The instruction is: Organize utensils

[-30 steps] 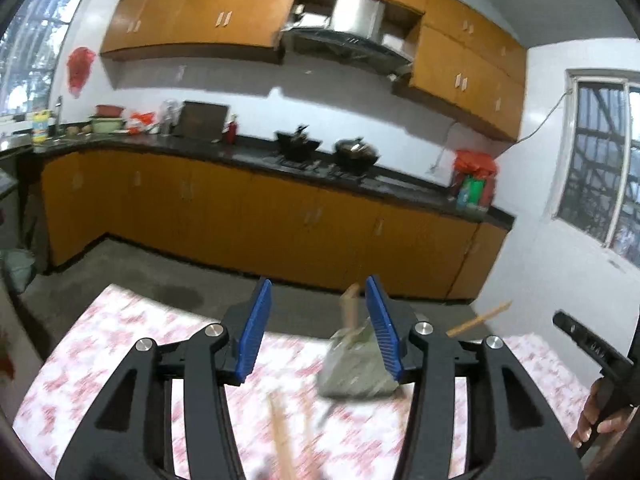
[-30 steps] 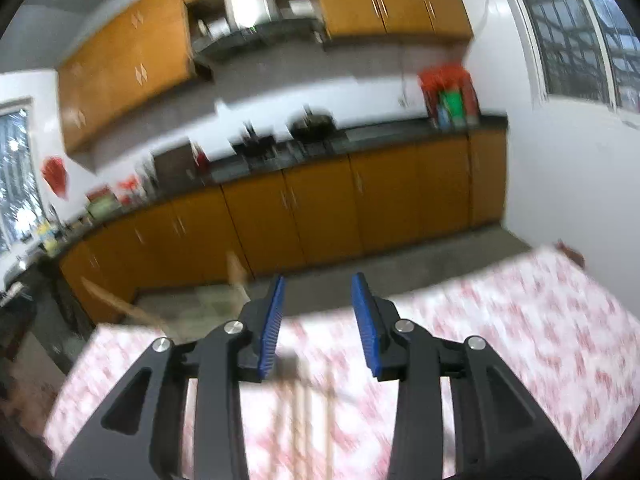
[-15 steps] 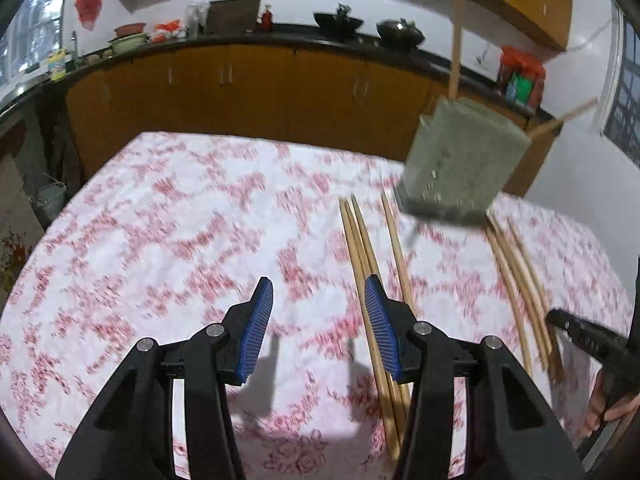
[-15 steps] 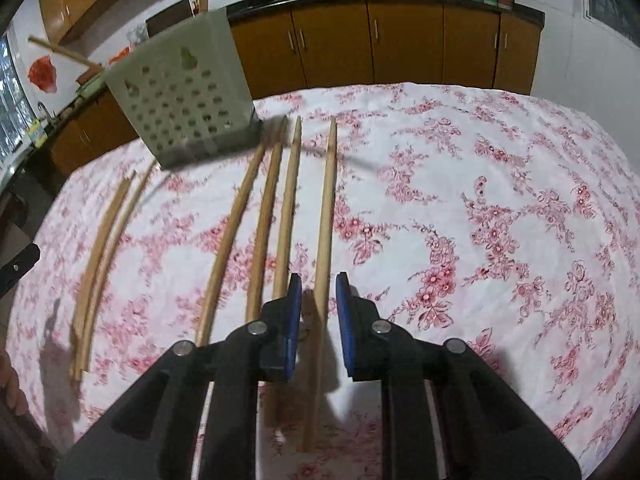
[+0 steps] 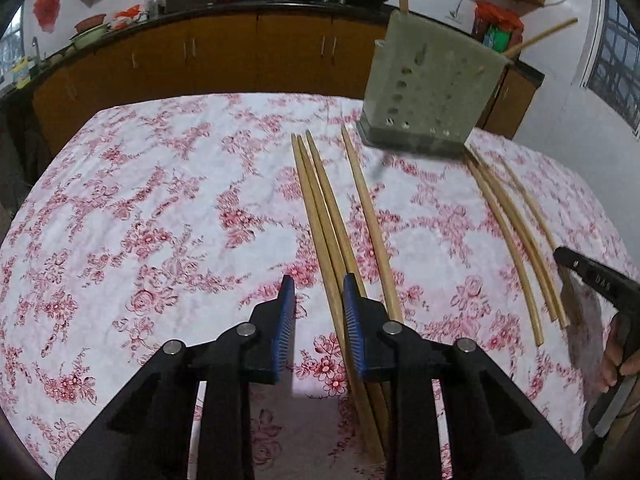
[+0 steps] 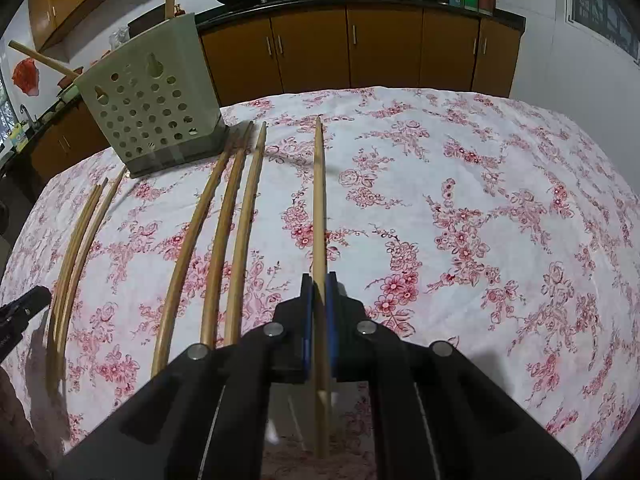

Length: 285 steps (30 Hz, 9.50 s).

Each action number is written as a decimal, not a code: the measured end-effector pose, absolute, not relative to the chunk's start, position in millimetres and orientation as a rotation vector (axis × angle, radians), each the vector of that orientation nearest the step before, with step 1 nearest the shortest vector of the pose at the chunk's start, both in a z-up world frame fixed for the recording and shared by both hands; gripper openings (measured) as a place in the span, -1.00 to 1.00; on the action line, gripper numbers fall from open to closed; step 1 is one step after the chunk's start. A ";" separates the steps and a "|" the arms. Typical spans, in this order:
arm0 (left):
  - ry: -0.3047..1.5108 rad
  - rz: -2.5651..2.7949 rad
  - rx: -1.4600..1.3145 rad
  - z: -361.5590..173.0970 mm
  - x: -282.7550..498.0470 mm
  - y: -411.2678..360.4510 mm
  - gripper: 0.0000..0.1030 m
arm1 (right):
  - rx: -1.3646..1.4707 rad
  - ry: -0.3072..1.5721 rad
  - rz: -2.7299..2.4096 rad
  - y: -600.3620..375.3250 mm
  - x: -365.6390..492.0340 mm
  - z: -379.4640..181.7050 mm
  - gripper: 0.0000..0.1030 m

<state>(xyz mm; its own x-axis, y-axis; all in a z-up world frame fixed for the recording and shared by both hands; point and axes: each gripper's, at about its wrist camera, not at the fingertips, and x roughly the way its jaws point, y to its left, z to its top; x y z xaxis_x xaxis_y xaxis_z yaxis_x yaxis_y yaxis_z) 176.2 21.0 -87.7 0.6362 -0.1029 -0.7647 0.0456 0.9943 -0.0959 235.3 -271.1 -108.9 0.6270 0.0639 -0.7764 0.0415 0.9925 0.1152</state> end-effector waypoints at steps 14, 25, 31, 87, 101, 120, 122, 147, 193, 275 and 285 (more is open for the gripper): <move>0.907 -0.051 -0.002 -93.1 181.5 18.1 -0.80 | 0.084 0.894 0.035 -260.3 229.1 -107.6 -0.77; 0.884 0.018 -0.047 -93.6 207.4 56.3 -0.83 | 0.121 0.875 -0.030 -274.9 250.1 -108.0 -0.83; 0.882 0.008 -0.071 -93.4 206.4 60.3 -0.83 | 0.103 0.867 -0.038 -274.2 249.5 -109.5 -0.83; 0.680 -0.028 -0.123 -15.9 188.9 61.4 -0.86 | 0.172 0.616 -0.021 -293.7 210.5 -22.5 -0.84; 0.549 -0.023 -0.155 25.1 182.8 62.4 -0.86 | 0.181 0.463 0.012 -287.7 198.7 22.9 -0.84; 0.329 -0.207 -0.132 132.9 179.5 16.7 -0.86 | 0.213 0.169 0.204 -257.4 195.9 155.4 -0.84; 0.294 -0.205 -0.135 139.1 183.8 12.1 -0.86 | 0.207 0.162 0.215 -250.8 203.0 158.8 -0.84; 0.279 -0.183 -0.162 100.8 244.4 -6.5 -0.86 | 0.190 0.289 0.215 -216.6 302.3 112.5 -0.84; 0.785 0.014 -0.133 -48.9 183.8 40.3 -0.23 | 0.122 0.859 0.145 -245.2 214.5 -87.1 -0.65; 0.889 -0.018 -0.067 -92.4 187.1 34.3 -0.84 | 0.119 0.868 0.021 -267.8 226.5 -107.8 -0.83; 0.887 -0.016 -0.066 -92.4 187.0 34.3 -0.84 | 0.123 0.868 0.020 -267.5 226.8 -108.0 -0.83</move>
